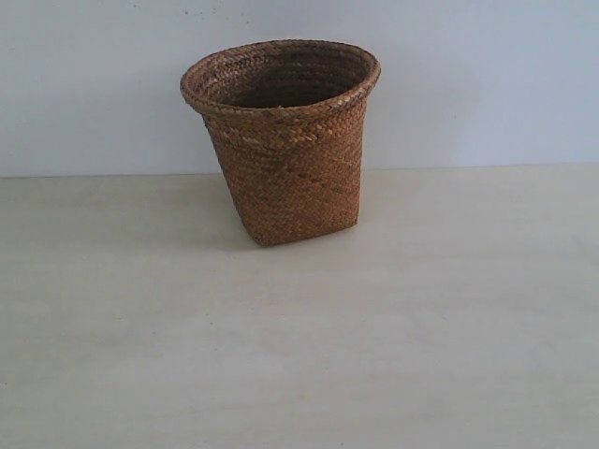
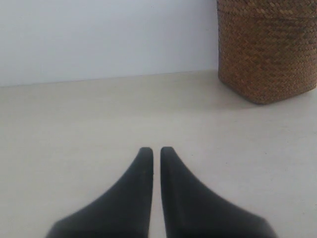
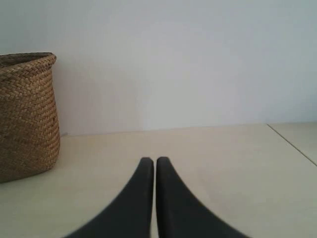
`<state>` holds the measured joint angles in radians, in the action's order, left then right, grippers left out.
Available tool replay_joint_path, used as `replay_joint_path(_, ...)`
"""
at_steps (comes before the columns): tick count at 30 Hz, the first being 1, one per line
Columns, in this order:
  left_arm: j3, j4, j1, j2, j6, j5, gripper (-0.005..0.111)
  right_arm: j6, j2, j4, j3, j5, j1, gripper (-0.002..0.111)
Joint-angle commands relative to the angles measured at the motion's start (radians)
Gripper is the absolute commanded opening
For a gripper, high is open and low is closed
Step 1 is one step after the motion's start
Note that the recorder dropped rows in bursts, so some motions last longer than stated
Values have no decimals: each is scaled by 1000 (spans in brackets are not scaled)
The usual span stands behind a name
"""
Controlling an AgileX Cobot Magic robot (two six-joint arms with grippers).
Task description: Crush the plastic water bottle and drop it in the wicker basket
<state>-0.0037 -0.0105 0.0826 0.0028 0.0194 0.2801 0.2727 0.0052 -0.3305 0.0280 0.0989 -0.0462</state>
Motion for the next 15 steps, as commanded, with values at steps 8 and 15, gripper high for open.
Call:
replay_joint_path(8, 4, -2, -2, -3, -11, -2, 4, -3, -5, 2, -6, 1, -3, 0)
replay_joint_path(15, 4, -2, -2, -3, -11, -2, 4, -208, -5, 166, -6, 42, -3, 0)
